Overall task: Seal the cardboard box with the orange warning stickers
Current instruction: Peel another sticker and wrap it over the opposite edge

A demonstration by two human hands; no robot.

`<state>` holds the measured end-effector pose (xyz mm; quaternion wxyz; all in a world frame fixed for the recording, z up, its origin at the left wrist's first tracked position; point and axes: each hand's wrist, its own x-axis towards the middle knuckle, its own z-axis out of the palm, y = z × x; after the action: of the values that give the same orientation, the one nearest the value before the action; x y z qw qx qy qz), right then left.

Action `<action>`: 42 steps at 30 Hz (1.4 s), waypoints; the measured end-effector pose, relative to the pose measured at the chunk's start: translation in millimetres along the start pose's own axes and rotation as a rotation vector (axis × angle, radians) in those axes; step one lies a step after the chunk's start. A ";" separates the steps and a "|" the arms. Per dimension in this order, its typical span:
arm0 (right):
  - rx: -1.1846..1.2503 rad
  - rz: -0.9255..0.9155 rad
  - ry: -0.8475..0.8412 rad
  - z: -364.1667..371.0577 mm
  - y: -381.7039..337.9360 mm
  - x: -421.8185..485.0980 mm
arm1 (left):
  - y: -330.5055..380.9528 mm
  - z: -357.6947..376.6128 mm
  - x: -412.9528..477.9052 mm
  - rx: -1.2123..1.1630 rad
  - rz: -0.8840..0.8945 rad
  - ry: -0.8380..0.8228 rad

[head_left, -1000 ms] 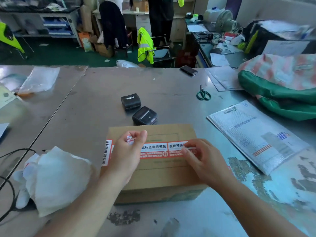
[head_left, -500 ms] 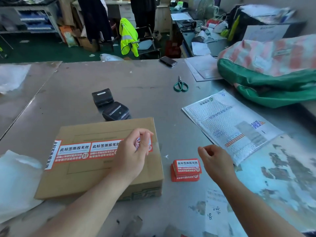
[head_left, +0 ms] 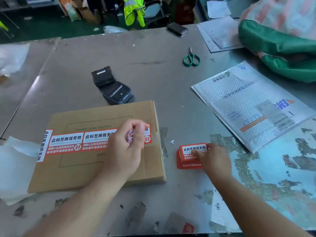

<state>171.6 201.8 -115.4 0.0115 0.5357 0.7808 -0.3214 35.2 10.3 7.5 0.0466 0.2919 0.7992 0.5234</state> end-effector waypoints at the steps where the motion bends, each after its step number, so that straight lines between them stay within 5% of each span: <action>1: 0.005 -0.007 0.006 -1.6 -0.6 -0.3 | 0.3 -0.2 -0.3 0.000 0.001 0.001; 34: -0.141 0.023 0.155 -16.5 7.0 -16.1 | 5.5 -2.0 -3.7 0.046 0.044 -0.002; 42: 0.020 0.052 0.136 -28.0 -0.7 -30.8 | 9.7 -4.1 -7.3 -0.031 -0.066 -0.006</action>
<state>193.3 190.5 -81.7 -0.0387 0.5766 0.7622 -0.2917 43.7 6.0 16.0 0.0707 0.2662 0.7999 0.5331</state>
